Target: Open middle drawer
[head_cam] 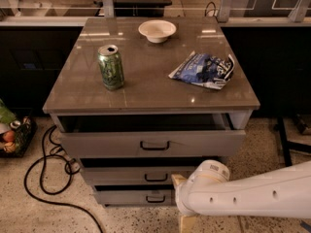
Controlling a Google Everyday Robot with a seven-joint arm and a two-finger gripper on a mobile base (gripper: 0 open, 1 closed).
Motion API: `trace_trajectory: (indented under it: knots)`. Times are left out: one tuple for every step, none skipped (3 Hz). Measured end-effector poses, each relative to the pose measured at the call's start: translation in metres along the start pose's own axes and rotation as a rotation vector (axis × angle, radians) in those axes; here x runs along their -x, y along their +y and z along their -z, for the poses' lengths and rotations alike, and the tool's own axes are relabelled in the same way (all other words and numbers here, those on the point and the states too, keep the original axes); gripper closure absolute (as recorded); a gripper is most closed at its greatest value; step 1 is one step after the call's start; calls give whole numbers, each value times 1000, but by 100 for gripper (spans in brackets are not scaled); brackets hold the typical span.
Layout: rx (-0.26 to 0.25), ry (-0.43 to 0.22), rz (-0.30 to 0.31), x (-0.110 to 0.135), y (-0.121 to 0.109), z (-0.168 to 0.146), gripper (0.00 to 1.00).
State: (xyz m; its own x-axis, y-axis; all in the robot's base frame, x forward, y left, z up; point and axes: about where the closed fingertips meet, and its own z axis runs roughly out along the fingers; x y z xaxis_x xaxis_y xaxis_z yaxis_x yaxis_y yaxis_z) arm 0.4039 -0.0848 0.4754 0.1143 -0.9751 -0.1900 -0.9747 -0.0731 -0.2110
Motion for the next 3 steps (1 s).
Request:
trace_trajectory:
  knots:
    - [14,-13,33,17,-15,-20,0]
    - [24,-11,57,28,-26,-33,0]
    - [36,16,55,34,-31,-43,0]
